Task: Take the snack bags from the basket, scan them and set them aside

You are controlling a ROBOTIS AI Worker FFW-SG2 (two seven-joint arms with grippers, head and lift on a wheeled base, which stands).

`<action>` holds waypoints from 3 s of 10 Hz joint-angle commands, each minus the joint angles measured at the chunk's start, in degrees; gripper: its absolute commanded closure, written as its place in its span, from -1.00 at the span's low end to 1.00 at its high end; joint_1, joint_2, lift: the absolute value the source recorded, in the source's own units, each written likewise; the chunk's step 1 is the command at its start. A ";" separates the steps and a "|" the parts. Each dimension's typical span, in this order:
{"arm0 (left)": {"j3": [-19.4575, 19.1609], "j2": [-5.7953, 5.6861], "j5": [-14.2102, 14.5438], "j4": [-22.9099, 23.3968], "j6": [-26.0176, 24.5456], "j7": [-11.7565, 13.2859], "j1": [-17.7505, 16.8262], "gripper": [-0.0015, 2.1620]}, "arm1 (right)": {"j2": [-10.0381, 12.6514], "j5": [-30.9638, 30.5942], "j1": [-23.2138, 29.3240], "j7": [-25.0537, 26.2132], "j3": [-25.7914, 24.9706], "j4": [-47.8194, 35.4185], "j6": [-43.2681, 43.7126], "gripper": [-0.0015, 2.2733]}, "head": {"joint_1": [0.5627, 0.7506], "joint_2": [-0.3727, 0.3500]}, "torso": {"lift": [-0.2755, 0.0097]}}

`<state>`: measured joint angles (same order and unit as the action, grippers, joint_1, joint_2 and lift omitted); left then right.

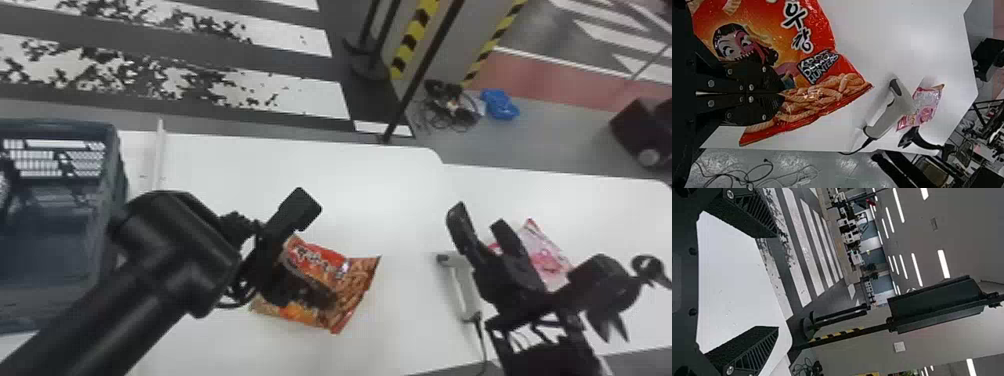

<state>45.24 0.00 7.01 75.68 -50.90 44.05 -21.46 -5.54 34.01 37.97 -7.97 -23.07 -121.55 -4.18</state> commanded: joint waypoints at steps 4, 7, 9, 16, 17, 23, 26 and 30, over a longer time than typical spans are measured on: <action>-1.20 0.15 4.24 -0.01 1.37 -0.28 0.45 -1.00 | 0.00 0.00 -0.09 -0.03 -0.05 0.00 0.00 -0.92 | 0.41 -0.94 | 0.41; -3.22 0.15 5.03 1.05 1.19 -0.46 0.63 -0.93 | -0.09 0.35 -0.09 -0.03 -0.75 0.09 0.00 -0.92 | 0.41 -0.94 | 0.41; -7.00 0.15 4.41 3.51 0.84 -0.55 1.42 -0.93 | -0.26 0.35 -0.09 -0.03 -0.84 0.26 0.17 -0.92 | 0.41 -0.94 | 0.41; -23.35 0.15 1.77 25.57 -5.66 -7.93 9.50 -0.93 | -0.88 0.35 -1.23 -1.61 -0.49 3.60 1.93 -0.92 | 0.41 -0.94 | 0.41; -26.52 0.15 1.95 29.08 -6.54 -9.33 11.26 -0.93 | -0.97 0.09 -1.49 -1.88 -0.40 4.04 1.93 -0.92 | 0.41 -0.94 | 0.41; -41.90 -8.61 2.21 47.98 -4.61 -20.15 27.43 -0.95 | -1.06 -2.64 -2.02 -4.51 2.50 5.27 1.40 -0.92 | 0.41 -0.94 | 0.41; -49.81 -8.96 2.83 53.34 6.29 -22.52 40.71 -0.95 | -0.70 -6.41 -2.19 -4.51 6.37 5.01 1.76 -0.91 | 0.41 -0.78 | 0.41; -57.89 -8.79 9.42 54.31 34.94 -20.41 51.34 -0.95 | -0.62 -10.81 -1.40 -6.18 8.56 2.55 -0.35 -0.91 | 0.41 -0.36 | 0.41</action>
<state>-12.03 -8.85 15.85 130.41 -21.47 23.72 28.69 -6.16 23.83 36.35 -14.16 -14.56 -118.43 -3.13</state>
